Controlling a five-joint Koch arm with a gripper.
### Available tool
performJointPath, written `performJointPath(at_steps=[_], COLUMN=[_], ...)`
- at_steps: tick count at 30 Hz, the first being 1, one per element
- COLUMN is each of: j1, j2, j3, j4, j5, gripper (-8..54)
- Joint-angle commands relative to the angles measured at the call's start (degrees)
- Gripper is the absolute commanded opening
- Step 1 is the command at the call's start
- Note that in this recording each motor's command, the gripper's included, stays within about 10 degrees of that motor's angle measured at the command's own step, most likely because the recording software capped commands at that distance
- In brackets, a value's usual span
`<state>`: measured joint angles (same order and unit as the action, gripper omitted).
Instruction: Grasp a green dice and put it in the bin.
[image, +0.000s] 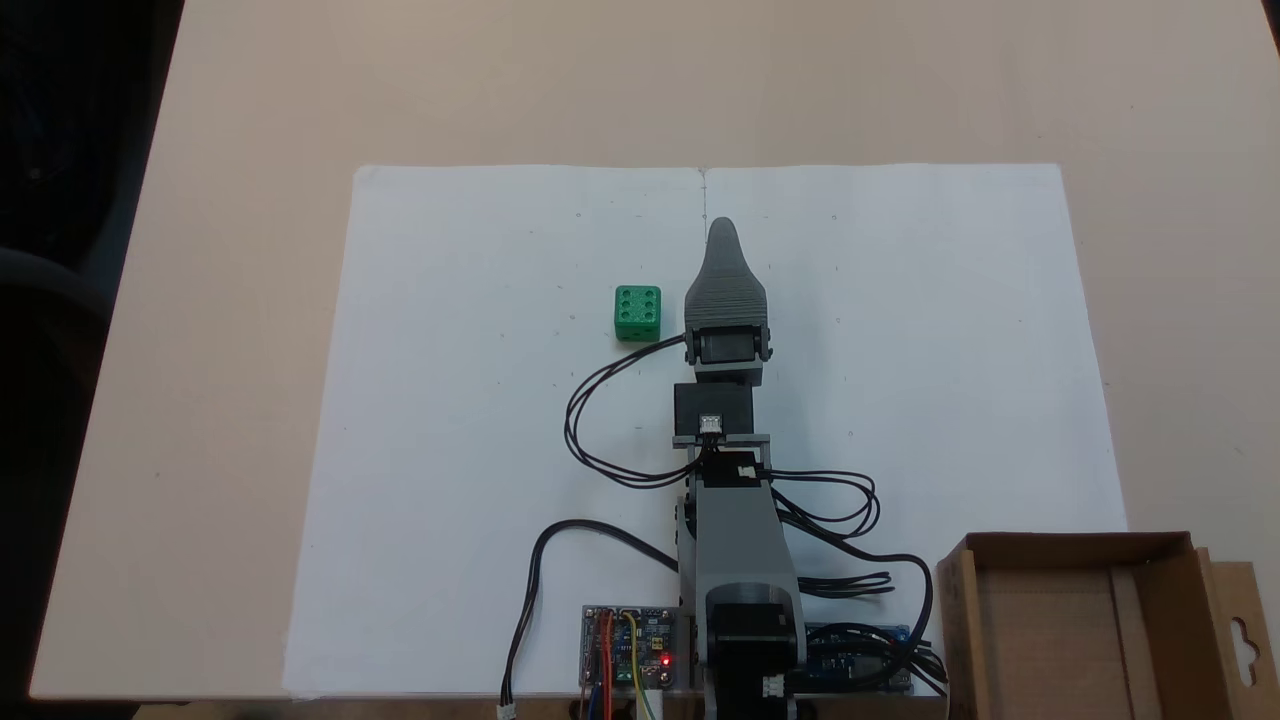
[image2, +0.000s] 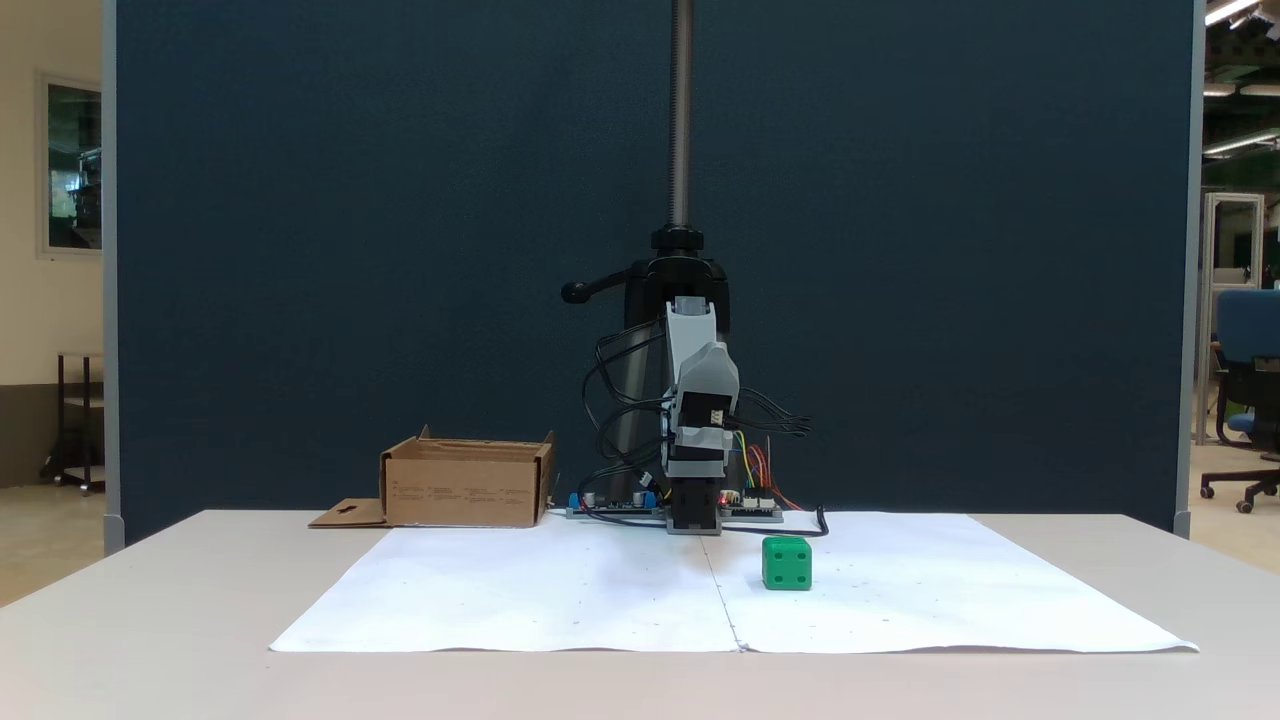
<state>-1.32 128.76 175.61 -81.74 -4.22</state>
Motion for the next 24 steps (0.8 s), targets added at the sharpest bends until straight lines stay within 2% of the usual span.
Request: performJointPath(at_steps=[1, 24], j1=[-0.88, 0.7], j2=[6.5, 6.77], j3=[3.78, 3.78], j4=[2.64, 0.0], j5=[-1.49, -1.67], gripper=[43.4, 44.3])
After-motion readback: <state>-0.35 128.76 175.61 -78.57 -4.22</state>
